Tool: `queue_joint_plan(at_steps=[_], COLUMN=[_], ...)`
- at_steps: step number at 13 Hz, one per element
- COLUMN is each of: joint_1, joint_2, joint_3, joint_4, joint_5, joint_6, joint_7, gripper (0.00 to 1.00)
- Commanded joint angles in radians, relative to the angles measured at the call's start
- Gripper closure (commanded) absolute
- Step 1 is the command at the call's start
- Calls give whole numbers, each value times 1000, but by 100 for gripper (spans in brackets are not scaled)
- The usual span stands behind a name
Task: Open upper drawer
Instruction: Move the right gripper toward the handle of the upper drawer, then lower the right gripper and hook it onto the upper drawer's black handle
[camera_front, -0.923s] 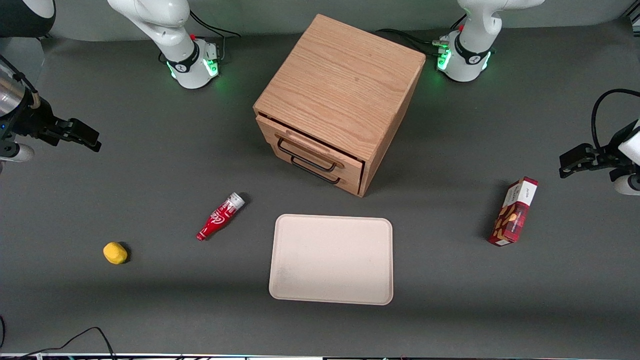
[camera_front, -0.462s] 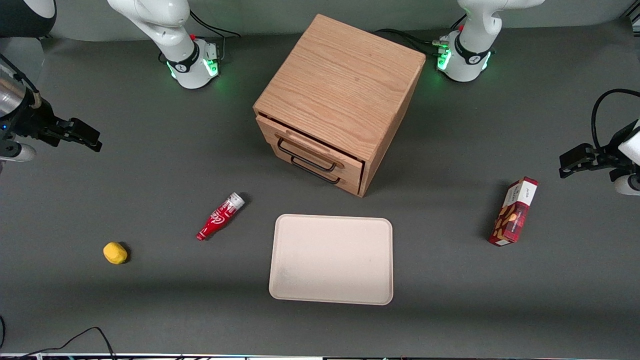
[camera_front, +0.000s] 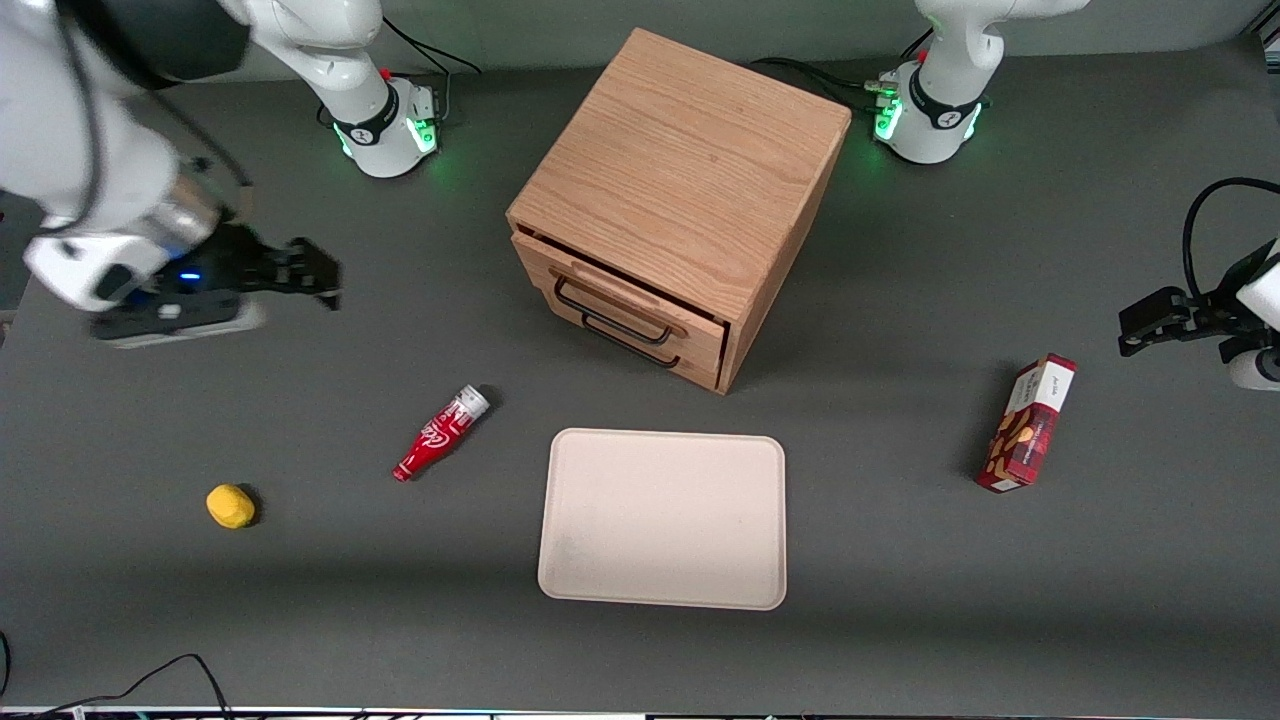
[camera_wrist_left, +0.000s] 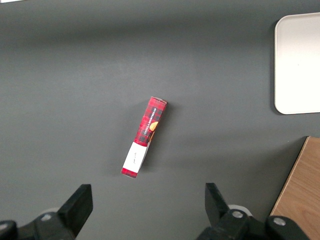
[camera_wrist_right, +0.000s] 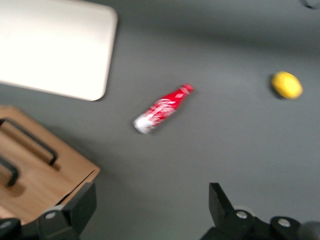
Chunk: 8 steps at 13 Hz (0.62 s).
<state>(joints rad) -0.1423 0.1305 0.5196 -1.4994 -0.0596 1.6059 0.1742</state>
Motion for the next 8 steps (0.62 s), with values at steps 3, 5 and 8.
queue_joint_plan(at_steps=[3, 5, 8], joint_1=[98, 110, 125], joint_2=[210, 277, 351], joint_3=[134, 198, 275], joint_4=[113, 113, 107], joint_5=[-115, -115, -115], joint_6=[66, 138, 196], joint_7=[-59, -242, -271], gripper=[0, 0, 0])
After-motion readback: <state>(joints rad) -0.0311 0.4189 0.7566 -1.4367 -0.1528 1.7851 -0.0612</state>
